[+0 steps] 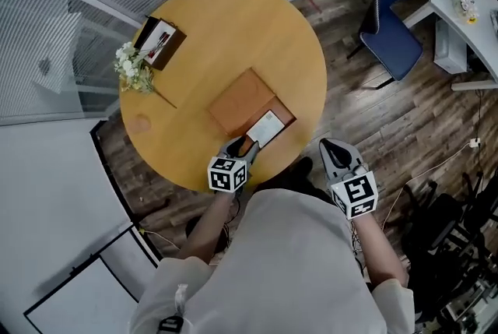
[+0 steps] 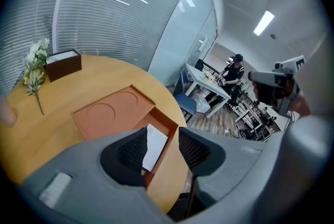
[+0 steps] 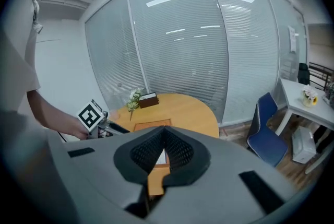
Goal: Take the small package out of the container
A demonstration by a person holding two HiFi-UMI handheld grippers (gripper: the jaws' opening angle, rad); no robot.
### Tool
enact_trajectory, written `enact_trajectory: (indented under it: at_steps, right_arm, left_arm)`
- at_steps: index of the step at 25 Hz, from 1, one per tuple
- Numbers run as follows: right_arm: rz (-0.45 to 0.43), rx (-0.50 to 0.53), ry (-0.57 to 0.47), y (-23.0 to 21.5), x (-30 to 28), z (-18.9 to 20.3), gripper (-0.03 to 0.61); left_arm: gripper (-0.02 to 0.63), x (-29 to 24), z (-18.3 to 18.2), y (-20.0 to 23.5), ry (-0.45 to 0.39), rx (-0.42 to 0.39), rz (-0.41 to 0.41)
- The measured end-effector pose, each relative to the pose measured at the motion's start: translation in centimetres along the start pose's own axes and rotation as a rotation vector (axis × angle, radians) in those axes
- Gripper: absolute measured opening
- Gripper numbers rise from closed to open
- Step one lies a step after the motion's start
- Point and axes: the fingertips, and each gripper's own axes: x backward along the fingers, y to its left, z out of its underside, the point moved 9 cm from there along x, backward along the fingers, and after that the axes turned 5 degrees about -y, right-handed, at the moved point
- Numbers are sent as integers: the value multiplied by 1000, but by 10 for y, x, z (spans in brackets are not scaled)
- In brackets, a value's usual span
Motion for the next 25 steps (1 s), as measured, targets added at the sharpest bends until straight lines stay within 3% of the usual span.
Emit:
enact_trajectory:
  at_steps: [3,9,12,18,25]
  right_arm:
    - [18,-25,26,-1,-10,7,4]
    - [48,-67,56,0,-18,18,4]
    - [56,-83,64,0,-20,22,3]
    - [78,-108,67,2,-20,29,3]
    - [94,-111,67,2,-16,28,3]
  left_arm:
    - [187,-24,15,19,63,101,-23]
    - [215,-61,44,41,162,413,-110]
    - [232,-77,56,50,205,531,-157]
    - [270,-94,75,59,301,644,-251]
    - [276,-118,79,59,367,670,-272]
